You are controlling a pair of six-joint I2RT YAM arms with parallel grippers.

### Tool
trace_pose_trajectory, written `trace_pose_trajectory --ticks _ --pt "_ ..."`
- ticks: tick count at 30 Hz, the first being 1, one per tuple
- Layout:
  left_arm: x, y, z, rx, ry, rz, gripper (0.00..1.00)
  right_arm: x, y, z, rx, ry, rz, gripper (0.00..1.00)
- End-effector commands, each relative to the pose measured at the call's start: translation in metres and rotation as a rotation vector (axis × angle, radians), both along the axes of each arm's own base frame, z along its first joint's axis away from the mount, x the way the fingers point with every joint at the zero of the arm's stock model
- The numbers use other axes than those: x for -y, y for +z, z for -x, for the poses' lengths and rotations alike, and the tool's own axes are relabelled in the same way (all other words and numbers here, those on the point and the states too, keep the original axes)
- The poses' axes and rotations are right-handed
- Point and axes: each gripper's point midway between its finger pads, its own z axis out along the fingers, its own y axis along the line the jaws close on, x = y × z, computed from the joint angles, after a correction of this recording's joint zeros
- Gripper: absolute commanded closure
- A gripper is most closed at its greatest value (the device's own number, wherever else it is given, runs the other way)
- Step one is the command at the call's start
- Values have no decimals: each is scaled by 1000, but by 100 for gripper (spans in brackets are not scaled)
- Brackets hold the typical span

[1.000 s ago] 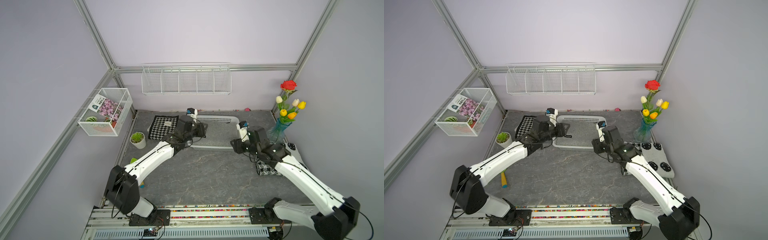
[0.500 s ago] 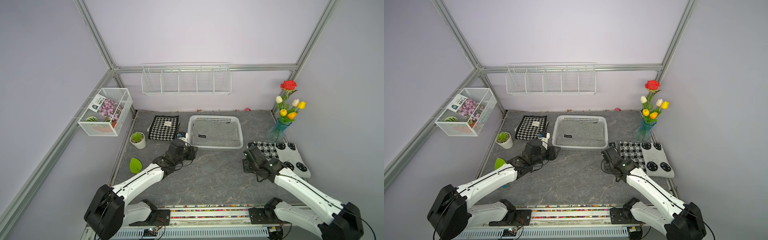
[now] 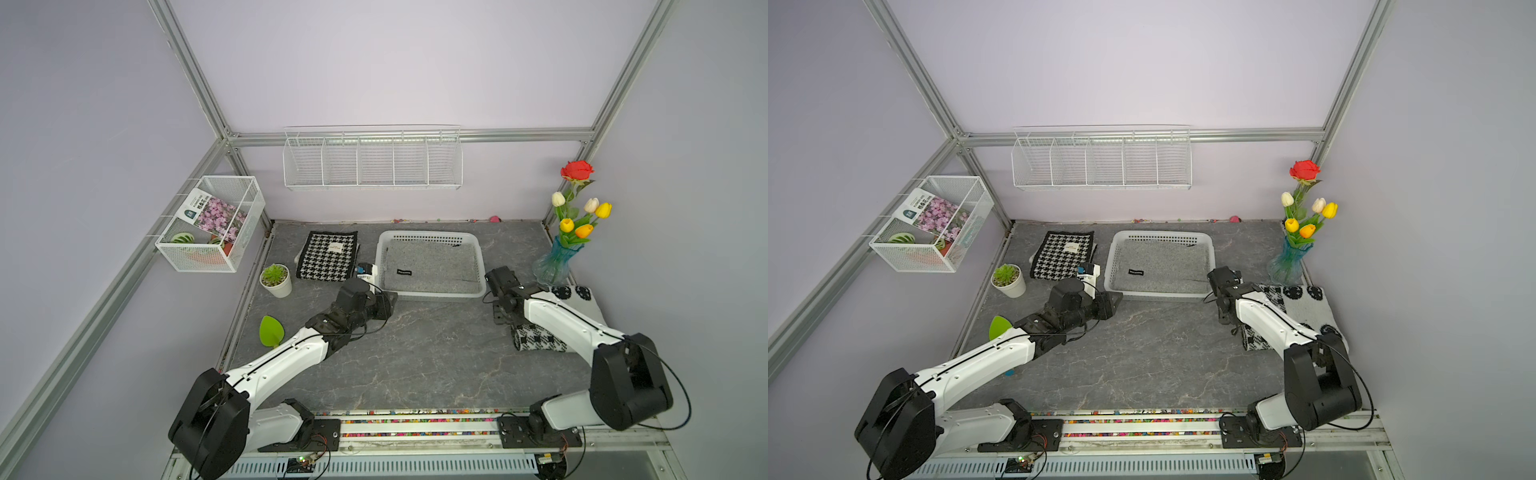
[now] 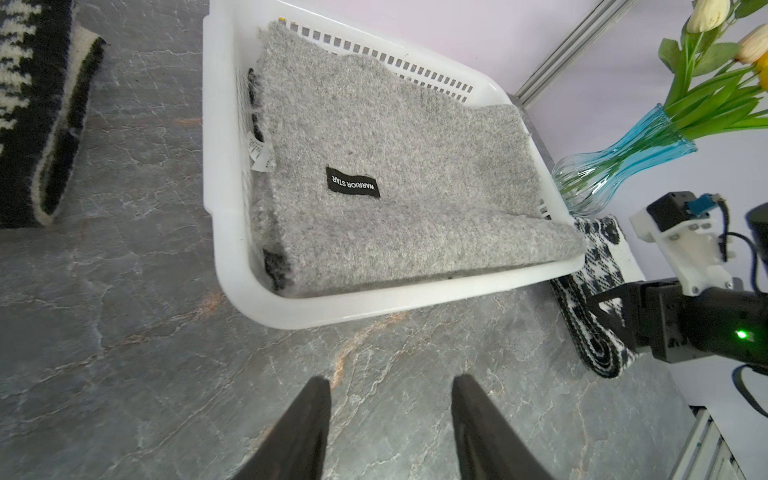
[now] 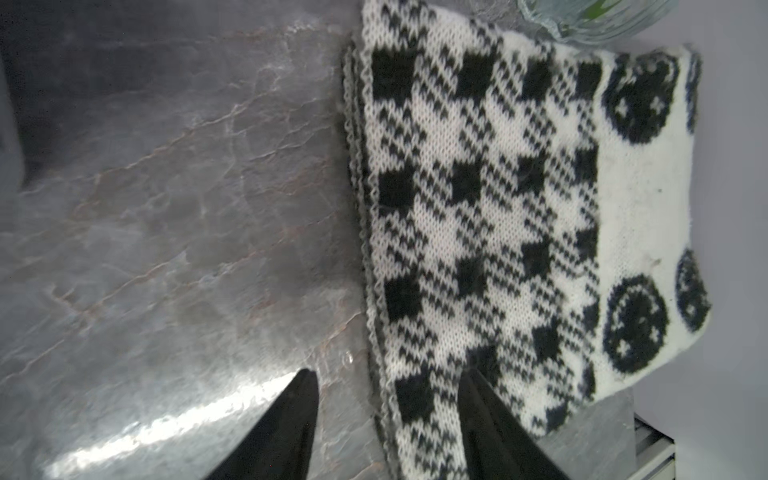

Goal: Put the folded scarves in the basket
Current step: Move the scarf to the center of the board.

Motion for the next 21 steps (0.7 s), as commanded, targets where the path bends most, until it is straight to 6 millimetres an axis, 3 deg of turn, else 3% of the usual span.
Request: trace_pose_trajectory --ticks 1,10,16,21 --pt "1 -1 1 3 -12 11 48 13 -9 1 -76 26 41 43" --pt "3 -5 2 -9 -16 12 48 24 -40 0 -254 35 99 49" --pt "3 -4 2 -9 -14 19 47 29 -47 5 -311 30 144 69" --pt "2 -2 3 -3 -14 25 47 14 -44 7 -293 70 120 94"
